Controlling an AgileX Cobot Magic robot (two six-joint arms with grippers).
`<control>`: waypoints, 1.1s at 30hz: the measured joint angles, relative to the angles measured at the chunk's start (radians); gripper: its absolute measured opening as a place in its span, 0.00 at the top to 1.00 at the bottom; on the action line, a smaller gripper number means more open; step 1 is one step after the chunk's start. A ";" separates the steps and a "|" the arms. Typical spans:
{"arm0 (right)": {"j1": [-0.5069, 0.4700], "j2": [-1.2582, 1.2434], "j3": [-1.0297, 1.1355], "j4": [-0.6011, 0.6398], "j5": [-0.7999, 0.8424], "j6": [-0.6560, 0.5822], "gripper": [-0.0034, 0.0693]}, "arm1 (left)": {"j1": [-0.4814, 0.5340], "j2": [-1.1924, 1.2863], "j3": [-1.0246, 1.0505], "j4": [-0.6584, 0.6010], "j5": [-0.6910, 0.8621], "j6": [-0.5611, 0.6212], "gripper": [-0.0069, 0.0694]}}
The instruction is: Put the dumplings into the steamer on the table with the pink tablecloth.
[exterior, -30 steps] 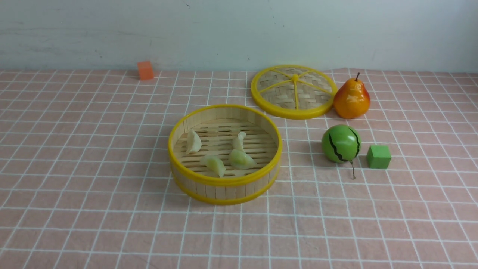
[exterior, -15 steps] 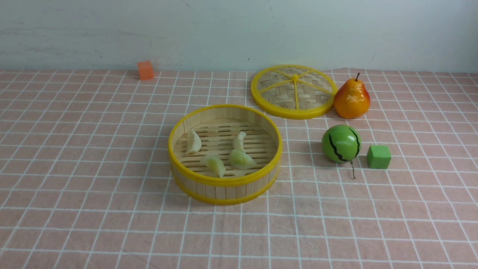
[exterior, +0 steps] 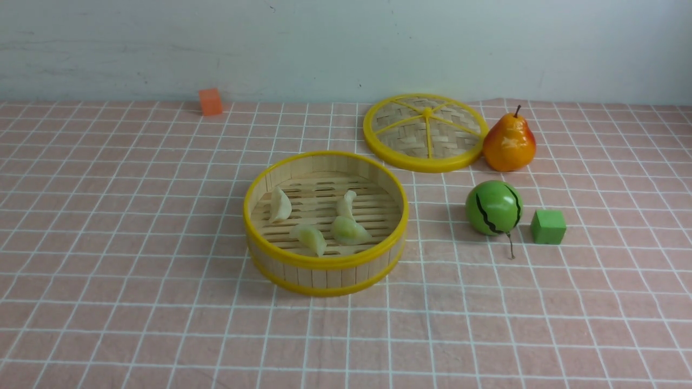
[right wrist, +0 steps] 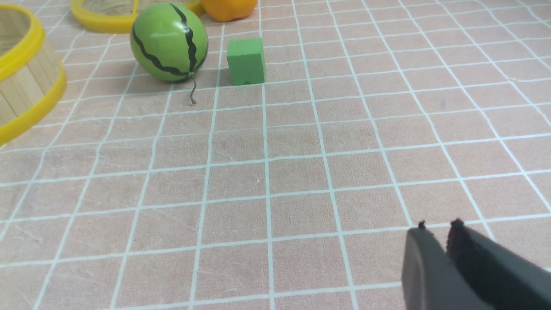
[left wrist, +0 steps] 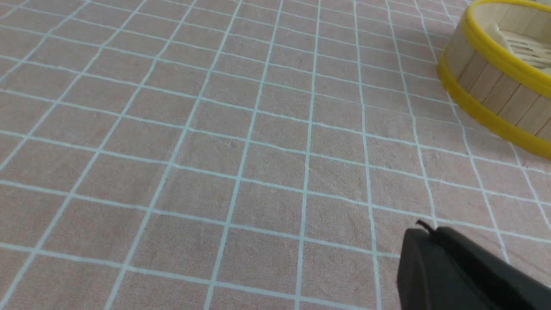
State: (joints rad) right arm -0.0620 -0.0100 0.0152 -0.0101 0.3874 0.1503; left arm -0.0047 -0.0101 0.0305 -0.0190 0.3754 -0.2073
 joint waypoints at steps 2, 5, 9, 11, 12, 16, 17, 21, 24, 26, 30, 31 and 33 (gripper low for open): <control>0.000 0.000 0.000 0.000 0.000 0.000 0.83 | 0.000 0.000 0.000 0.000 0.000 0.000 0.93; 0.000 0.000 0.000 0.000 0.000 0.000 0.83 | 0.000 0.000 0.000 0.000 0.000 0.000 0.93; 0.000 0.000 0.000 0.000 0.000 0.000 0.82 | 0.000 0.000 0.000 0.000 0.000 0.000 0.93; 0.000 0.000 0.000 0.000 0.000 0.000 0.82 | 0.000 0.000 0.000 0.000 0.000 0.000 0.93; 0.000 0.000 0.000 0.000 0.000 0.000 0.82 | 0.000 0.000 0.000 0.000 0.000 0.000 0.93; 0.000 0.000 0.000 0.000 0.000 0.000 0.82 | 0.000 0.000 0.000 0.000 -0.001 0.000 0.93; 0.000 0.000 0.000 0.000 0.000 0.000 0.82 | 0.000 0.000 0.000 0.000 -0.001 0.000 0.93; 0.000 0.000 0.000 0.000 0.000 0.000 0.81 | 0.000 0.000 0.000 0.000 -0.001 0.000 0.93; 0.000 0.000 0.000 0.000 0.000 0.000 0.80 | 0.000 0.000 0.000 0.000 -0.001 0.000 0.92; 0.000 0.000 0.000 0.000 0.000 0.000 0.80 | 0.000 0.000 0.000 0.000 -0.001 0.000 0.92; 0.000 0.000 0.000 0.000 0.000 0.000 0.79 | 0.000 0.000 0.000 0.000 -0.002 0.000 0.92; 0.000 0.000 0.000 0.000 0.000 0.000 0.79 | 0.000 0.000 0.000 0.000 -0.002 0.000 0.92; 0.000 0.000 0.000 0.000 0.000 0.000 0.79 | 0.000 0.000 0.000 0.000 -0.002 0.000 0.92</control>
State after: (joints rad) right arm -0.0620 -0.0100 0.0152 -0.0101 0.3878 0.1503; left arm -0.0047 -0.0101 0.0305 -0.0190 0.3733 -0.2073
